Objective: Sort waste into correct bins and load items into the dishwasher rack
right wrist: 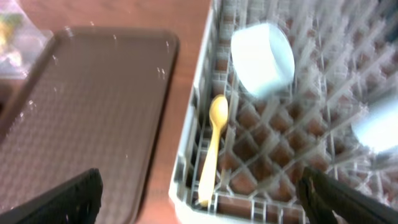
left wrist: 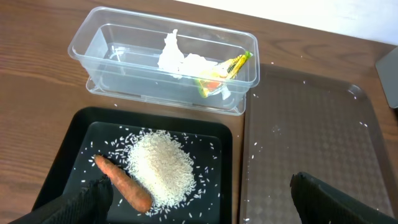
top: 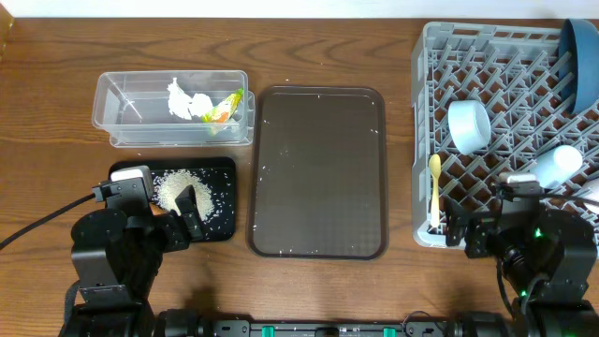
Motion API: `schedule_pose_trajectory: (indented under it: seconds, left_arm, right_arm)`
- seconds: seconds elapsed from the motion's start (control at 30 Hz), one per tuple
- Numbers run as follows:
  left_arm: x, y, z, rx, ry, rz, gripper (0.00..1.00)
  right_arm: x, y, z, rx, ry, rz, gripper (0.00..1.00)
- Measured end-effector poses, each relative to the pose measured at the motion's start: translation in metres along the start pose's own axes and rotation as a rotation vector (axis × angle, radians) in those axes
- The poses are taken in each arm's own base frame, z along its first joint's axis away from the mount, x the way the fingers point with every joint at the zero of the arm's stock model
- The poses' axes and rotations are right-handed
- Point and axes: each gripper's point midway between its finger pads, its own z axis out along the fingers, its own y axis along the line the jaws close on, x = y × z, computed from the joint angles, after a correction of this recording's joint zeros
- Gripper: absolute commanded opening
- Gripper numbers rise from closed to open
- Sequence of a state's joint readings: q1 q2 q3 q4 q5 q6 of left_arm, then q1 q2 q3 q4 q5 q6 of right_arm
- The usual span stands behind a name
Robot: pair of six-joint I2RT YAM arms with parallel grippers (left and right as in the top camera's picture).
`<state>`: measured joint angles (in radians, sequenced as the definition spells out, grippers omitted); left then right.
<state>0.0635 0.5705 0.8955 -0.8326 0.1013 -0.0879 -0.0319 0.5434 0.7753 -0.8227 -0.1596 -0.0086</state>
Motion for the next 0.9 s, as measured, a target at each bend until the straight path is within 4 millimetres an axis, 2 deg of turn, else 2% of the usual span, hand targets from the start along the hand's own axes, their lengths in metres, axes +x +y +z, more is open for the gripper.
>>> schedule_pose_trajectory:
  seconds: [0.13, 0.27, 0.5, 0.67, 0.9]
  left_arm:
    - [0.001, 0.0, 0.0, 0.0, 0.002, 0.0, 0.94]
    - [0.001, 0.0, 0.001, -0.001, 0.004, 0.0, 0.93]
    - [0.002, 0.0, 0.001, -0.001, 0.005, 0.0, 0.93]
    - [0.001, 0.0, 0.001, -0.001, 0.005, 0.0, 0.93]
    - [0.001, 0.0, 0.001, -0.001, 0.005, 0.0, 0.93]
  right_arm:
    - [-0.032, -0.002, 0.011, 0.001, -0.248, -0.044, 0.99]
    - [-0.042, 0.0, 0.022, -0.018, -0.466, -0.084, 0.99]
    - [-0.025, 0.0, 0.026, -0.018, -0.667, -0.119, 0.99]
    - [-0.013, -0.004, 0.03, -0.001, -0.681, -0.115, 0.99]
    - [-0.007, -0.008, 0.03, 0.046, -0.698, -0.147, 0.99]
